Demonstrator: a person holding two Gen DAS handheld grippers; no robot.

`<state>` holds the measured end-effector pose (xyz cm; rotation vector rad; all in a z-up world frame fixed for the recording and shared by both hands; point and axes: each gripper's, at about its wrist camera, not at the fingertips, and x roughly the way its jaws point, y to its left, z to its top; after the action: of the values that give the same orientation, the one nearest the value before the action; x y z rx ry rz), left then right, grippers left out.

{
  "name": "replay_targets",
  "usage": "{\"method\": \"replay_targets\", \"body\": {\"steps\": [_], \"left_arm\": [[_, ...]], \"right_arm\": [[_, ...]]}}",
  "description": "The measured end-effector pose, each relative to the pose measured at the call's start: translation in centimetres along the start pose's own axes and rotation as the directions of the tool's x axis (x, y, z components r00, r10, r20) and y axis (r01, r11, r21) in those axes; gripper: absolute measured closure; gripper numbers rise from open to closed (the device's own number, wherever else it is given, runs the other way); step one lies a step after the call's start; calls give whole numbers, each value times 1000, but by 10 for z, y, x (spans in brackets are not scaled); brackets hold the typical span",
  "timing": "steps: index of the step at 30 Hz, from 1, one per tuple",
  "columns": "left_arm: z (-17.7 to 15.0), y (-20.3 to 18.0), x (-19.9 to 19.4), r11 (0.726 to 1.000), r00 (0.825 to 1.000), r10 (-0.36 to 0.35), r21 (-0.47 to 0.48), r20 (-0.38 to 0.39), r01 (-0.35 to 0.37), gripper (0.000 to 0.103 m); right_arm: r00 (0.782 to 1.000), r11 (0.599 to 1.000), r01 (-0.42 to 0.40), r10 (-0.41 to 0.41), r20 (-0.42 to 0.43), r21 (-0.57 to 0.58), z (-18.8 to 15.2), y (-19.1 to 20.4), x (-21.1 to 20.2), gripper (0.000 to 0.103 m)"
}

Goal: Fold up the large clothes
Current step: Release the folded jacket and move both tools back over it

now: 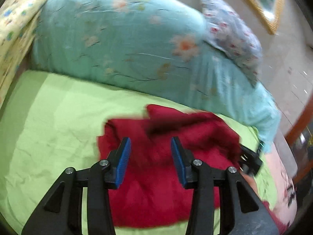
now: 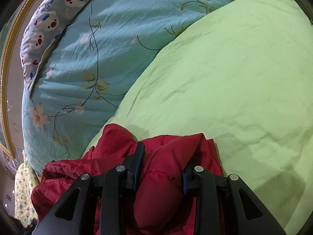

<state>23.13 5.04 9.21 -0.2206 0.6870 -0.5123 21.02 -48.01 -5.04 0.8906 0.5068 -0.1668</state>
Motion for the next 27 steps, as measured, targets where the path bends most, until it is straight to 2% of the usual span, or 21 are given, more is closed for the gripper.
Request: {"method": "replay_targets", "body": {"steps": [3, 5, 8, 10, 12, 15, 20, 22, 24, 27], "left_arm": [[-21, -35, 19, 994, 996, -43, 97, -75, 50, 62], [-36, -55, 39, 987, 992, -44, 146, -120, 62, 62], [-60, -76, 80, 979, 981, 5, 201, -193, 34, 62], [-72, -80, 108, 969, 973, 103, 241, -208, -51, 62], [-77, -72, 129, 968, 968, 134, 236, -212, -83, 62], [-75, -60, 145, 977, 968, 119, 199, -220, -75, 62], [-72, -57, 152, 975, 968, 135, 203, -210, -92, 62], [-71, -56, 155, 975, 969, 140, 197, -206, -99, 62], [-69, -54, 157, 976, 968, 143, 192, -205, -104, 62], [-64, -52, 161, 976, 967, 148, 189, -205, -109, 62]], "right_arm": [[1000, 1000, 11, -11, -1, -10, 0, 3, 2, 71], [1000, 1000, 20, -20, -1, -19, 0, 5, 2, 71], [1000, 999, 23, -23, -5, -28, 1, 6, 1, 70], [1000, 999, 21, -21, -10, -38, 2, 9, -2, 68], [1000, 999, 5, -6, -10, -53, 4, 14, -10, 63], [1000, 996, -19, 19, -1, -83, 7, 24, -30, 54], [997, 982, -47, 58, 55, -181, 1, 48, -79, 41], [994, 962, -56, 77, 71, -269, -10, 65, -97, 35], [998, 926, -50, 62, 22, -374, -22, 84, -94, 31], [997, 837, -34, -12, -80, -546, -44, 113, -67, 32]]}}
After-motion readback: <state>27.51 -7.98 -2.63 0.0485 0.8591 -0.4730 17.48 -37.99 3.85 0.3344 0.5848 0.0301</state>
